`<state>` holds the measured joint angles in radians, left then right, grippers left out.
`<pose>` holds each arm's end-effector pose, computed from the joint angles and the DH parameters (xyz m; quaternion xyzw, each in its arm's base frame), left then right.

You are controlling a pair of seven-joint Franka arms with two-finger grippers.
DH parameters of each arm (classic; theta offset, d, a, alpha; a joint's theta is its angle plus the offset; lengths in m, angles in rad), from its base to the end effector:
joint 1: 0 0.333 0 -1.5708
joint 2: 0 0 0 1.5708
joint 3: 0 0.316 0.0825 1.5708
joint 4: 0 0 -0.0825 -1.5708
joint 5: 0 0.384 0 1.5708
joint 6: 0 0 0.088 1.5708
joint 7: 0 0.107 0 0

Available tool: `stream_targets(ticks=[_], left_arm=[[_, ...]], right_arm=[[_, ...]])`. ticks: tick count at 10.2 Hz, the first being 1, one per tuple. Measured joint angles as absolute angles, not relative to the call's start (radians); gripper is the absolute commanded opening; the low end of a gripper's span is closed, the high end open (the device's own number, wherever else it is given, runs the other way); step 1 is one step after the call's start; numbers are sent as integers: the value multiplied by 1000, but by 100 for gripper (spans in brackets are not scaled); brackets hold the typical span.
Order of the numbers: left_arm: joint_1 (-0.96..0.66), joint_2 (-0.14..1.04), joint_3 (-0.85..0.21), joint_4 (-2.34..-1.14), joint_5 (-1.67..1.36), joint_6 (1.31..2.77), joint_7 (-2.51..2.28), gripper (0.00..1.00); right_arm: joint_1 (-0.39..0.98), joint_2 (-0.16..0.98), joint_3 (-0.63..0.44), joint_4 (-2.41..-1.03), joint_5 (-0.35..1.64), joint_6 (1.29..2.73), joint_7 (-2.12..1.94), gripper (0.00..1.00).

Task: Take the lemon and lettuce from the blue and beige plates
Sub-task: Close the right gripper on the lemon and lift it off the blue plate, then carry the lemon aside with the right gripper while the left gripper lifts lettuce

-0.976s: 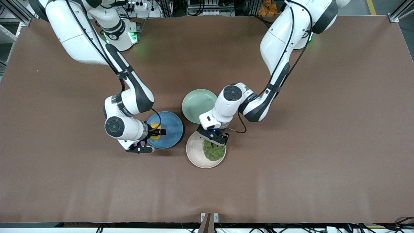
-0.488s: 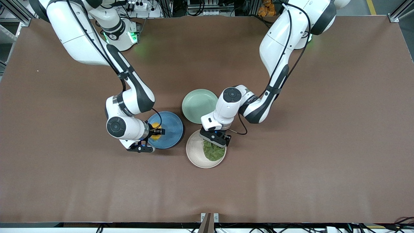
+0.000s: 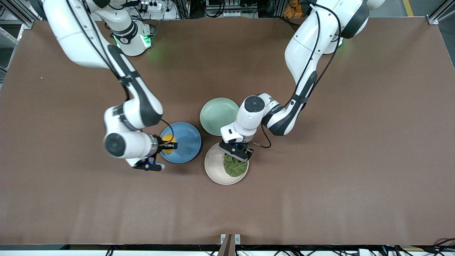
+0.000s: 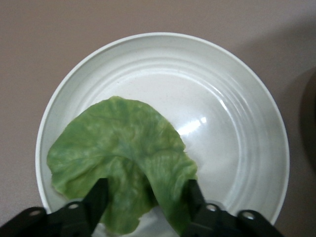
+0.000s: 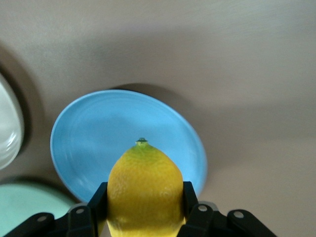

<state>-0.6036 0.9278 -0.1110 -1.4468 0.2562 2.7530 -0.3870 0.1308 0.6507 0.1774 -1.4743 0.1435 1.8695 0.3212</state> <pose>0.5717 -0.4847 0.1731 0.9523 -0.2353 0.1797 0.0741 0.6562 0.2002 0.2841 -0.9840 0.0467 0.1538 0.0766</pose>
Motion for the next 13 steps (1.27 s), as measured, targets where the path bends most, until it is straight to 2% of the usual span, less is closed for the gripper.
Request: stream_targets(ticks=[1, 2, 3, 5, 8, 9, 10, 11, 13], left_arm=[[-604, 928, -111, -1447, 257, 2753, -387, 20], [-604, 929, -110, -1447, 257, 2753, -387, 6], [-604, 929, -110, -1446, 258, 2750, -387, 0], [-603, 927, -109, -1439, 258, 2733, -387, 0], [-596, 898, -105, -1419, 258, 2676, -407, 0], [-592, 866, -103, -1408, 258, 2634, -432, 0], [-579, 821, -102, -1398, 258, 2579, -447, 0], [-556, 765, -102, -1392, 255, 2516, -455, 0], [-481, 656, -101, -1391, 212, 2405, -458, 0]], right_arm=[[70, 621, 175, -1461, 145, 1809, 236, 0], [6, 600, 172, -1466, 135, 1777, 157, 0], [-47, 595, 168, -1481, 100, 1771, 96, 0], [-109, 597, 162, -1561, 13, 1829, 3, 0], [-149, 598, 157, -1702, -11, 1963, -47, 0], [-158, 598, 154, -1722, -19, 1982, -54, 18], [-170, 598, 152, -1738, -21, 1991, -64, 83], [-182, 598, 151, -1747, -21, 1991, -70, 100], [-192, 598, 150, -1751, -22, 1991, -72, 100]])
